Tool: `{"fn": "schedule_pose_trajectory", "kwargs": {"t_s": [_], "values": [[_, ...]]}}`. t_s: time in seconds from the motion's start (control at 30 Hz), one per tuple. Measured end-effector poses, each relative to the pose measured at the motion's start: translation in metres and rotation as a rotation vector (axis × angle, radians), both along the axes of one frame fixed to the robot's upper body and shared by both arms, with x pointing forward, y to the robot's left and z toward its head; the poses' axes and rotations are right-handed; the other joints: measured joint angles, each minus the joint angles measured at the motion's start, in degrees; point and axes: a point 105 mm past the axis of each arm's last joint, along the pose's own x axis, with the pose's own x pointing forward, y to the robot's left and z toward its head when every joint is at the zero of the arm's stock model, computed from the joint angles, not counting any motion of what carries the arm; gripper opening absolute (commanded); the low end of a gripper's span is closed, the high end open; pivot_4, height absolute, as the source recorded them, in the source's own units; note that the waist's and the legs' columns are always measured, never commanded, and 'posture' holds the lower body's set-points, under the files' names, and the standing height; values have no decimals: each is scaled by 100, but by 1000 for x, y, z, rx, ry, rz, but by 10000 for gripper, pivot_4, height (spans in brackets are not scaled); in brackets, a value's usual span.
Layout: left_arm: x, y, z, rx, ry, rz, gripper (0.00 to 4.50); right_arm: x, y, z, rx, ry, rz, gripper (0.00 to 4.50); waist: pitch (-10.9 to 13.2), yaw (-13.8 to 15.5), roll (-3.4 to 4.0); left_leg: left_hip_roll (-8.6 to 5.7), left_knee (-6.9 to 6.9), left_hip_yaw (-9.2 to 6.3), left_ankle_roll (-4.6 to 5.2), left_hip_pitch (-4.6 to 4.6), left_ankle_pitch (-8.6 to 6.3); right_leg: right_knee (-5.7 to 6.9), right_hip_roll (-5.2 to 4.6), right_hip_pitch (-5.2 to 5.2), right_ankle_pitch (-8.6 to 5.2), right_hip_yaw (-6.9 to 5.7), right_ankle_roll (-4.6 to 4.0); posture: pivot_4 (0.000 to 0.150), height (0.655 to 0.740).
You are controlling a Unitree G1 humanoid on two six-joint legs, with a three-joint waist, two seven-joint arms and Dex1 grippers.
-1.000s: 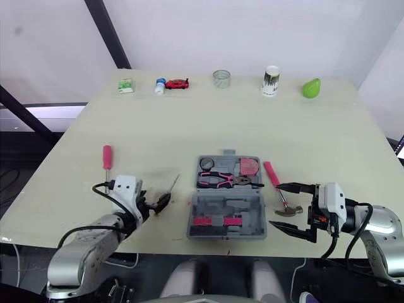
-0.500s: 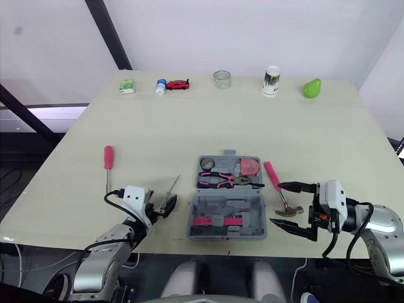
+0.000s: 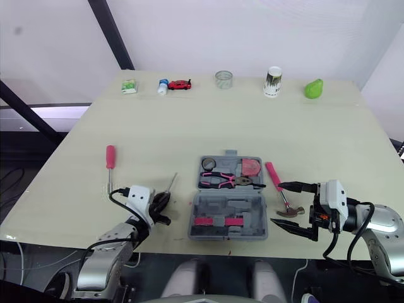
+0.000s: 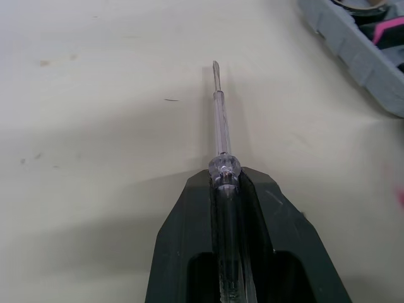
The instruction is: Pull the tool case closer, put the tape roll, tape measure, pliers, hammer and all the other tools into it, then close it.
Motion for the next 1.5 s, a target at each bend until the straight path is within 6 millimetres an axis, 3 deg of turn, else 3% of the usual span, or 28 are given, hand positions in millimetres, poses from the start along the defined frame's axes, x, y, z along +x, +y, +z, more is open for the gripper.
{"fn": "schedule_pose_trajectory", "kwargs": {"t_s": [0.2,0.33,0.4,0.47,0.63,0.73,0.97,1.2,1.5], "values": [[-3,3,4,31,13,-24,882,2,3,5,4,-19,12,45000,4,-16,0,5,-1,-3,0,0,0,1,8,-1,-1,-1,-1,1500,7400],[4,17,31,94,-42,-53,882,1,5,8,20,-18,26,45000,8,-21,2,9,-1,-5,0,-1,0,0,10,-1,-1,-3,-2,1500,7400],[7,10,55,110,-89,-140,882,-1,9,10,29,-15,46,45000,9,-17,3,9,-2,-2,0,-2,0,-4,8,0,-1,-2,-2,1500,7400],[6,3,63,102,-93,-205,882,-1,9,10,33,-11,46,45000,11,-17,1,9,-2,-1,0,-3,0,-7,7,0,-1,-2,-1,1500,7400],[2,-7,74,140,-45,-402,882,-1,8,10,35,-5,45,45000,22,-20,15,9,-4,-3,0,-1,0,-6,12,-1,-7,-4,-13,1500,7400],[0,-24,79,191,-12,-624,882,-1,7,8,37,0,40,45000,30,-18,21,8,-4,1,0,-1,0,-8,12,-1,-10,-2,-17,1500,7400],[15,-56,66,322,54,-955,882,0,4,2,47,3,12,45000,33,70,23,5,-4,10,0,-12,0,-23,22,-2,-1,-4,-1,1500,7400],[26,-69,54,390,132,-1081,882,-3,-7,0,38,-2,-37,45000,34,74,23,7,-3,13,0,-14,0,-25,26,-1,-2,-5,0,1500,7400],[32,-101,68,402,202,-1210,882,-7,-11,-7,24,7,-70,45000,35,76,22,5,-3,13,0,-19,0,-27,28,-1,-2,-8,1,1500,7400]]}}
